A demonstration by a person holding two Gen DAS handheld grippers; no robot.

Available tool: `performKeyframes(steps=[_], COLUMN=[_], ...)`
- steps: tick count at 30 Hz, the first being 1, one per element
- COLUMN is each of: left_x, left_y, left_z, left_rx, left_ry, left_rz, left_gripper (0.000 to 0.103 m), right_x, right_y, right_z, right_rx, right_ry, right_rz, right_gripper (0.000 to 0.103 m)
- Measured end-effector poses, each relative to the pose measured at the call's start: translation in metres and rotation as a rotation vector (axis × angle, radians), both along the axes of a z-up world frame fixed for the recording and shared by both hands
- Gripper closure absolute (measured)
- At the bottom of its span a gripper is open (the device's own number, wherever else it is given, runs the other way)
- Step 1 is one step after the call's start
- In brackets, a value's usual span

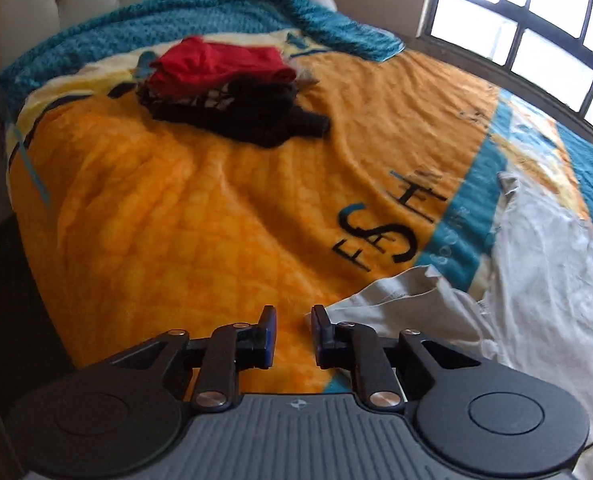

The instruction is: Fold clothes

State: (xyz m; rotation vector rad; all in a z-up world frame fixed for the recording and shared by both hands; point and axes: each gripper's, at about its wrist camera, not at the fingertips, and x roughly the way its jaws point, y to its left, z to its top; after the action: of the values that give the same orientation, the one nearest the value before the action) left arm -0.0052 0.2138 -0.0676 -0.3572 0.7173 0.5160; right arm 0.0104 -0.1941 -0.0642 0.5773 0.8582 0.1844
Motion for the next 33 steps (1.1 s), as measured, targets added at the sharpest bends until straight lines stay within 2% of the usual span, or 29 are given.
performKeyframes(steps=[1,3,4,6,8,11,12,14,15,17,19,20,21,22,23,26,30,33], left_x=[-0.004,-0.003,0.000,0.014,0.021,0.016,0.009,-0.005,-0.009,-0.016,-0.015,-0.010,-0.006,0.000,0.006,0.029,0.043,0.046], left_y=[-0.009,-0.033,-0.044,-0.076,-0.106,-0.134,-0.134,-0.128,-0.123,-0.116,-0.111,-0.112,-0.114,-0.119,-0.125,-0.148,-0.156,-0.158], left_z=[0.008,0.018,0.018,0.009,-0.009,-0.028,-0.028,-0.025,-0.020,-0.007,0.011,0.016,0.021,0.020,0.019,0.003,-0.012,-0.018], left_rx=[0.014,-0.034,-0.064,-0.180,-0.242,-0.235,-0.213,-0.173,-0.165,-0.148,-0.173,-0.196,-0.219,-0.214,-0.210,-0.150,-0.205,-0.213], left_ry=[-0.038,-0.092,-0.088,-0.030,0.054,0.179,0.200,0.241,0.257,0.263,0.189,0.146,0.103,0.077,0.052,0.060,0.089,0.109], left_rz=[-0.037,-0.186,-0.267,-0.462,-0.589,-0.703,-0.724,-0.773,-0.788,-0.804,-0.810,-0.802,-0.793,-0.785,-0.776,-0.709,-0.660,-0.656], left_gripper=[0.088,0.088,0.088,0.088,0.088,0.089,0.089,0.089,0.090,0.092,0.092,0.087,0.081,0.077,0.073,0.074,0.074,0.073], right_x=[-0.003,-0.004,-0.004,0.000,0.005,0.002,-0.002,-0.013,-0.020,-0.033,-0.042,-0.041,-0.040,-0.033,-0.024,0.017,0.072,0.101], right_y=[-0.006,-0.015,-0.020,-0.026,-0.025,-0.025,-0.028,-0.044,-0.051,-0.066,-0.072,-0.070,-0.068,-0.063,-0.057,-0.031,0.001,0.016], right_z=[0.004,0.008,0.008,0.001,-0.009,-0.024,-0.027,-0.026,-0.019,-0.004,0.013,0.023,0.030,0.033,0.035,0.023,-0.002,-0.019], right_rx=[-0.031,-0.101,-0.131,-0.141,-0.138,-0.204,-0.241,-0.313,-0.329,-0.361,-0.368,-0.345,-0.324,-0.309,-0.300,-0.350,-0.436,-0.473], right_ry=[-0.012,-0.008,0.001,0.045,0.087,0.132,0.153,0.192,0.191,0.189,0.131,0.077,0.024,-0.027,-0.076,-0.139,-0.110,-0.089], right_rz=[-0.023,-0.062,-0.078,-0.077,-0.045,-0.029,-0.046,-0.114,-0.137,-0.182,-0.190,-0.176,-0.157,-0.124,-0.090,0.000,0.107,0.165], right_gripper=[0.069,0.090,0.090,0.090,0.089,0.090,0.096,0.098,0.099,0.093,0.088,0.084,0.069,0.047,0.041,0.040,0.043,0.055])
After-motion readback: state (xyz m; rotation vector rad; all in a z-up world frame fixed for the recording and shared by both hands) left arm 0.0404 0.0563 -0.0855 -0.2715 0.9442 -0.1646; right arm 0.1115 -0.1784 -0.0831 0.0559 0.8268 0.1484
